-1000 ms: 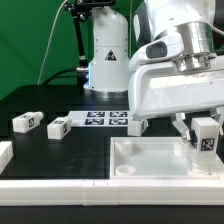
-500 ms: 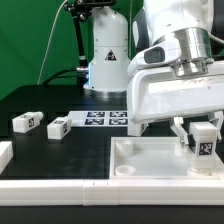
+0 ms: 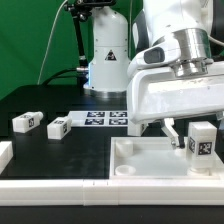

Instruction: Assemble one leg

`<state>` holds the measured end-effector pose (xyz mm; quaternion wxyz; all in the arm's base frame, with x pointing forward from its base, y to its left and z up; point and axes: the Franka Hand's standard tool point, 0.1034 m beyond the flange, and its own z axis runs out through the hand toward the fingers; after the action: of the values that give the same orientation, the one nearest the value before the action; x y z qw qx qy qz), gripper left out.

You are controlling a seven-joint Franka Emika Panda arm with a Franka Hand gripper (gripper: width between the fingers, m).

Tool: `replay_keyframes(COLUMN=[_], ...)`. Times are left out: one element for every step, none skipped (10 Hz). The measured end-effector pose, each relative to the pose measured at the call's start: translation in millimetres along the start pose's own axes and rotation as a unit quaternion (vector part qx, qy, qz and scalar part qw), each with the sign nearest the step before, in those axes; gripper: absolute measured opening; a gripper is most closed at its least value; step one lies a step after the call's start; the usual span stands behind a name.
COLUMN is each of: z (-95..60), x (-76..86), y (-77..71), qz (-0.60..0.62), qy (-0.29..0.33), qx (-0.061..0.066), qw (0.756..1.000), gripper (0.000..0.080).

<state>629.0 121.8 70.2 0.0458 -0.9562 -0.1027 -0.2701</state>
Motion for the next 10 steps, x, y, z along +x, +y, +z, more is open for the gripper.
replay_keyframes(z=[0.0, 0.0, 0.0, -0.9, -6.7, -13.8, -19.4, -23.4, -20.7, -19.3], x=[0.0, 0.0, 0.0, 0.8, 6.5, 12.9, 18.1, 22.0, 17.8, 15.0], y=[0.0, 0.0, 0.0, -0.2, -0.7, -0.9, -1.2, -0.6, -2.2, -3.9], qz=[0.0, 0.0, 0.0, 0.0, -0.002, -0.003, -0.004, -0.004, -0.005, -0.005], qy=[0.0, 0.0, 0.0, -0.001, 0.0, 0.003, 0.002, 0.002, -0.015, -0.036], qx=[0.0, 0.0, 0.0, 0.0, 0.0, 0.0, 0.0, 0.0, 0.003, 0.007], qw=[1.0, 1.0, 1.0, 1.0, 1.0, 1.0, 1.0, 1.0, 1.0, 0.999], gripper=[0.0638, 0.0638, 0.0648, 0.0648, 0.0649, 0.0649, 0.0649, 0.0649, 0.0649, 0.0649])
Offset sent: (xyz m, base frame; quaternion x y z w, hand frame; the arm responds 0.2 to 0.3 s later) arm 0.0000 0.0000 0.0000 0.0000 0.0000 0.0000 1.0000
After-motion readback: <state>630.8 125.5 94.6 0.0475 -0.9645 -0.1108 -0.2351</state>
